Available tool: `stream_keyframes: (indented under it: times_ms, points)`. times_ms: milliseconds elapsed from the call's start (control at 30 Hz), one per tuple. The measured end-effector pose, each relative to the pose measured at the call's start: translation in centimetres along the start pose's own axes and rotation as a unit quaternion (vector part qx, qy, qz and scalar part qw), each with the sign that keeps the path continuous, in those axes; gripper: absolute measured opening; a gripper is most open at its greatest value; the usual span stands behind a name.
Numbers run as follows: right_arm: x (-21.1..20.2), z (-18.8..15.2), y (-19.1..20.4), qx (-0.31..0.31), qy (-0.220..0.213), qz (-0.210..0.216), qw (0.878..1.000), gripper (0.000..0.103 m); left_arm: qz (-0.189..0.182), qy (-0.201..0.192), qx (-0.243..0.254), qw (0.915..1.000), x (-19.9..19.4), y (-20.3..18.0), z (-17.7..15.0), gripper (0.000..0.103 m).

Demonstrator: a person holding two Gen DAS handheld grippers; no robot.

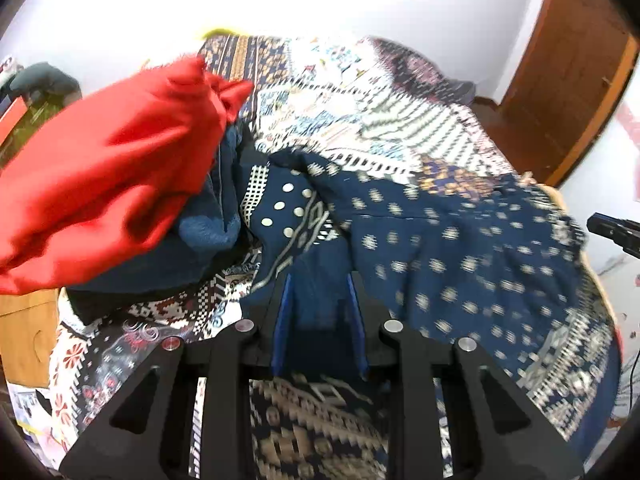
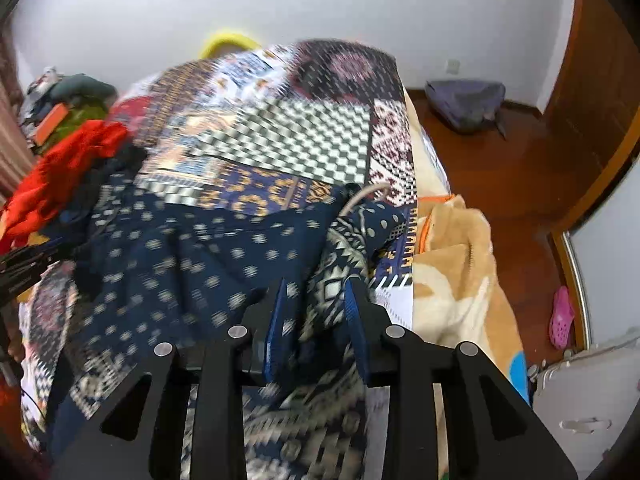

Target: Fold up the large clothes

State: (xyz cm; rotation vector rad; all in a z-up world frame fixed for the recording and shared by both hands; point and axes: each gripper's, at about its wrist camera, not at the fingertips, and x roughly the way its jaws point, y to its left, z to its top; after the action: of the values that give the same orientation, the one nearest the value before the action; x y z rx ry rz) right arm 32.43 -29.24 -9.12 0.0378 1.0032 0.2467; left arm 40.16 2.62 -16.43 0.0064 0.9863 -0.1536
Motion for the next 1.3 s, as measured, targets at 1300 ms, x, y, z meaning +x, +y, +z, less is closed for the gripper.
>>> stream_keyframes:
  times_ms: [1300]
  points:
    - [-7.9,-21.4,-0.6,0.081,0.026,0.038,0.996,0.049,-0.071,0.088,-0.103,0.9882,-6.9,2.9,-22.9,0.069]
